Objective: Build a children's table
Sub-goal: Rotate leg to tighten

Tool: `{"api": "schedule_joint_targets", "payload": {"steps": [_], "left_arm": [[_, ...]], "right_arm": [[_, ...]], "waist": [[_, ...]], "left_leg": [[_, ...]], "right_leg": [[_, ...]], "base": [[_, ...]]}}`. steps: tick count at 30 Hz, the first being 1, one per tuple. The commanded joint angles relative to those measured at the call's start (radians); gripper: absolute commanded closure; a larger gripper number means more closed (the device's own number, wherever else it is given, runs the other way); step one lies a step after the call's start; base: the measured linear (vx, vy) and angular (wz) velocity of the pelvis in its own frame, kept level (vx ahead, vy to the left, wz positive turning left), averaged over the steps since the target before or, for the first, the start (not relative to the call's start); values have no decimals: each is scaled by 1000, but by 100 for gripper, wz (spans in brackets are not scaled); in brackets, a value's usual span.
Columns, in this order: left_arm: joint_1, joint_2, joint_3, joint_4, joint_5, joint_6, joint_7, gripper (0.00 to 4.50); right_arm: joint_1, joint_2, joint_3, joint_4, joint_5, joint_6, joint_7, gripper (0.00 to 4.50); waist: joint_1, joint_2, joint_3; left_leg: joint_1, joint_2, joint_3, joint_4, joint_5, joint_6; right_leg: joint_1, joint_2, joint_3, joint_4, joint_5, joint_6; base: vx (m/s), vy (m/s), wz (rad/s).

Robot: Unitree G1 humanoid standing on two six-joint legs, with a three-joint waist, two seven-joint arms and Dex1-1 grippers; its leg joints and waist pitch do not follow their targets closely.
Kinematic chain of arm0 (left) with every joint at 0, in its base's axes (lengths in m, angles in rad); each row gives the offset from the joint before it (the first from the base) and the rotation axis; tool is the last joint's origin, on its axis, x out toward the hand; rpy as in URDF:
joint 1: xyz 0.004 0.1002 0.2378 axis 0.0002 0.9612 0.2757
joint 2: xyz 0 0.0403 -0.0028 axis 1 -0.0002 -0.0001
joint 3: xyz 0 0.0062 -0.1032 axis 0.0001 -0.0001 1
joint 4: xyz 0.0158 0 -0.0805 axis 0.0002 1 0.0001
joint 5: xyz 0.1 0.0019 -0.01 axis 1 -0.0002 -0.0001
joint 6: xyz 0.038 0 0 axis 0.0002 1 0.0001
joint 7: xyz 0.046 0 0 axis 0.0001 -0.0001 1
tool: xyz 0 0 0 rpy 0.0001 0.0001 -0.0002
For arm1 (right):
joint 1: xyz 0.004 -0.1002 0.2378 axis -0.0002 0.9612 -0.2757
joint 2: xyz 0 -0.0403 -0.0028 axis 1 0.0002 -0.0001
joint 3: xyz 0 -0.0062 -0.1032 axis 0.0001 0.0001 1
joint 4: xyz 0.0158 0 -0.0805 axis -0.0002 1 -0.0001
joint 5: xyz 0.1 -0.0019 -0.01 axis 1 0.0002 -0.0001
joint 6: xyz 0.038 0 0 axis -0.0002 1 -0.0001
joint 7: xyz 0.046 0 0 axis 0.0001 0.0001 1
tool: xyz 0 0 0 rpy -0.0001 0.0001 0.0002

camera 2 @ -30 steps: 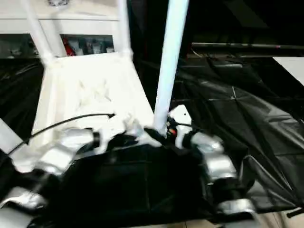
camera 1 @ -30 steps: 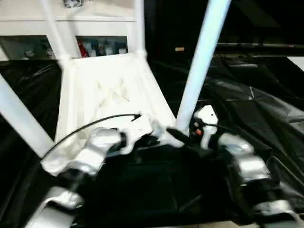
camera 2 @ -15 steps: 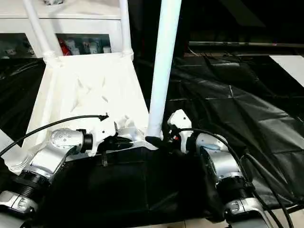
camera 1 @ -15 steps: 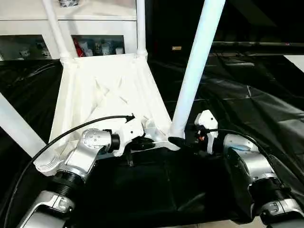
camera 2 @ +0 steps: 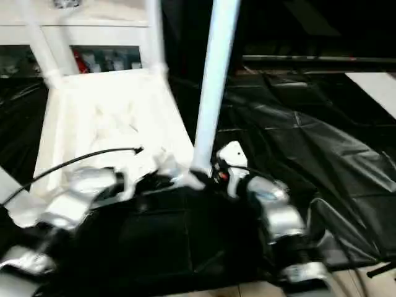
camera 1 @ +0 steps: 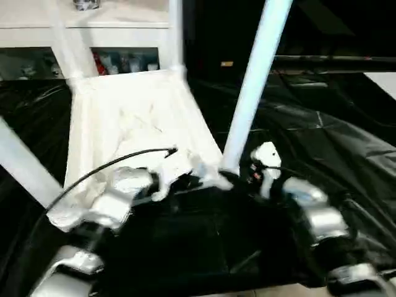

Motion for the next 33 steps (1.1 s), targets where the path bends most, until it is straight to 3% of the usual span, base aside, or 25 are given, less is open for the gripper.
{"api": "schedule_joint_targets", "payload": {"steps": [1,2,5,6,9,10,11,12,18,23,24,26,27,29,33], "left_arm": [[-3,-72,-17,66,1,38,95,450],[-38,-126,-21,116,17,51,165,450],[-64,-165,-27,151,26,47,207,450],[-76,-190,-31,164,30,44,220,450],[-81,-206,-40,170,36,31,219,450],[-79,-205,-39,167,35,31,214,450],[-77,-198,-34,166,35,29,210,450],[-71,-187,-29,159,31,25,196,450],[-31,-97,-21,104,-1,-28,83,450],[5,-31,-15,40,-42,-52,-34,450],[30,7,-19,-6,-70,-50,-116,450],[52,44,-20,-39,-96,-48,-189,450],[58,57,-20,-48,-103,-42,-209,450],[62,64,-18,-50,-106,-42,-216,450],[81,87,-20,-79,-123,-32,-244,450]], "right_arm": [[18,48,-21,50,-30,50,-170,203],[1,90,-33,73,-45,57,-275,203],[-18,119,-37,90,-56,58,-337,203],[-31,135,-28,102,-76,52,-375,203],[-35,145,-1,97,-93,31,-355,203],[-31,147,0,89,-85,25,-331,168],[-26,146,-7,75,-71,21,-307,168],[-19,140,-12,56,-48,19,-266,133],[6,36,11,-42,15,63,-37,92],[18,-53,30,-98,34,103,102,55],[28,-99,43,-134,57,140,188,55],[30,-134,47,-158,79,173,258,55],[28,-143,48,-161,84,178,281,55],[25,-147,49,-160,85,180,293,55],[9,-163,67,-149,76,164,328,55]], "waist": [[1,-3,-45],[2,2,-45],[1,-3,-44],[5,5,-45],[3,1,-48],[5,2,-48],[4,1,-49],[5,-2,-49],[12,-8,-51],[12,-7,-46],[12,-9,-47],[14,-5,-48],[12,-9,-48],[14,-7,-50],[17,-13,-51]], "left_leg": [[12,55,-27,-74,-268,10],[15,52,-27,-74,-278,1],[18,49,-30,-75,-328,-8],[18,50,-32,-75,-333,-3],[12,49,-32,-76,-315,1],[10,50,-32,-76,-307,8],[8,50,-31,-76,-297,16],[7,50,-30,-74,-288,26],[-1,52,-28,-69,-223,80],[2,55,-27,-72,-245,74],[7,55,-27,-72,-255,66],[1,59,-29,-74,-240,67],[3,60,-28,-74,-236,67],[8,61,-25,-72,-215,69],[4,59,-23,-67,-179,77]], "right_leg": [[23,-55,41,-90,-294,-198],[20,-54,41,-91,-298,-193],[17,-56,41,-103,-366,-169],[17,-58,42,-105,-375,-162],[21,-54,41,-101,-321,-163],[23,-55,40,-99,-297,-165],[25,-55,40,-97,-275,-170],[26,-55,40,-97,-264,-172],[37,-58,37,-88,-202,-195],[30,-58,37,-94,-266,-192],[30,-57,37,-96,-286,-192],[31,-58,38,-90,-259,-198],[29,-56,37,-86,-241,-206],[26,-55,39,-82,-186,-222],[31,-58,38,-72,-123,-241]], "base": [[0,0,0],[0,0,0],[0,0,0],[0,0,0],[0,0,0],[0,0,0],[0,0,0],[0,0,0],[0,0,0],[0,0,0],[0,0,0],[0,0,0],[0,0,0],[0,0,0],[0,0,0]]}}
